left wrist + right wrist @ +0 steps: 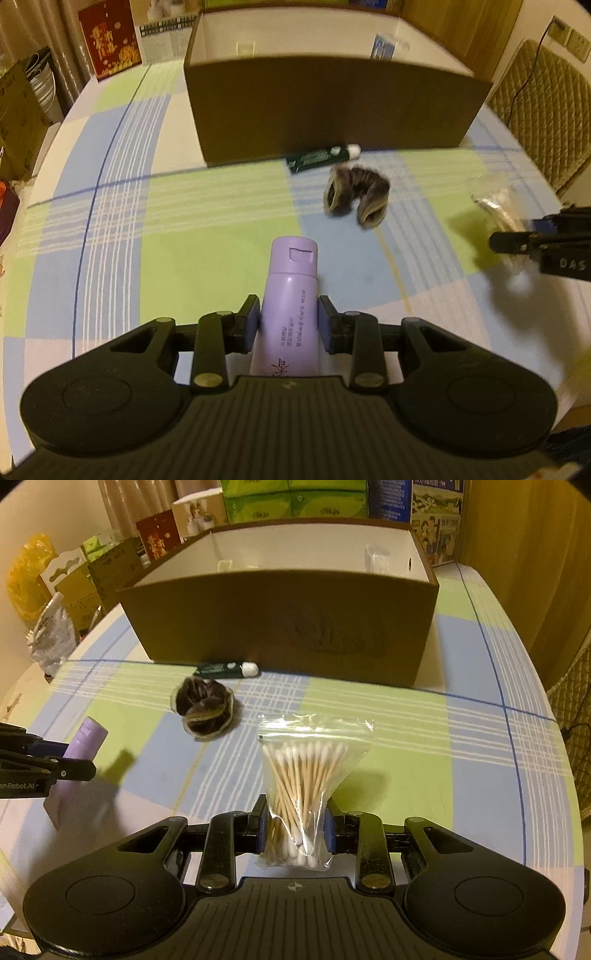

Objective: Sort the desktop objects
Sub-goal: 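Carry the purple tube and cotton swab bag over the open box with both tools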

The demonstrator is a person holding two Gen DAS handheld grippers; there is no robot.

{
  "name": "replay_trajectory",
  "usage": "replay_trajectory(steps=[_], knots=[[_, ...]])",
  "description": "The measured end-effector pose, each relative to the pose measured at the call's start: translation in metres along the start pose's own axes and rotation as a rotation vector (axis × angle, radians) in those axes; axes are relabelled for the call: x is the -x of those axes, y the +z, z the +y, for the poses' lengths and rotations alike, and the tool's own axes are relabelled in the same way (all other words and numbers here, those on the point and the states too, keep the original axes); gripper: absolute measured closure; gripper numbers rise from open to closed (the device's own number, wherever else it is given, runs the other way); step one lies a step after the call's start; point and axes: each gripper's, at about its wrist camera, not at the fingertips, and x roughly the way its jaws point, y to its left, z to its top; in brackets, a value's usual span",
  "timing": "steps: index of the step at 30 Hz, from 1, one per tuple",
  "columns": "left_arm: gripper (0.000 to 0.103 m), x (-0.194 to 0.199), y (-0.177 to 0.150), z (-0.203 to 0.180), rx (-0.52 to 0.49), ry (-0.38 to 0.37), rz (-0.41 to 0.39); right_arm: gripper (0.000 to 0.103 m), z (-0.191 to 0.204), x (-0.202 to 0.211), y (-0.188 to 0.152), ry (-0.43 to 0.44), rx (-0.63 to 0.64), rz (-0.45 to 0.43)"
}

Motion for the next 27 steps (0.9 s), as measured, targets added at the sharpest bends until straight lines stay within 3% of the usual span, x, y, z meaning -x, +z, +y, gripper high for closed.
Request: replay_trajectory(steps=[15,27], knots=[[0.075,0.029,0.053,-0.020,-0.016,-0.071,-0.121,0.077,0.009,0.023,0.037,0.094,0.012,-0.077],[0.075,0.028,0.137,-0.034,-0.043,-0.118,-0.230,0.077,0.010,0.031,0.108,0.094,0.057,-0.179]])
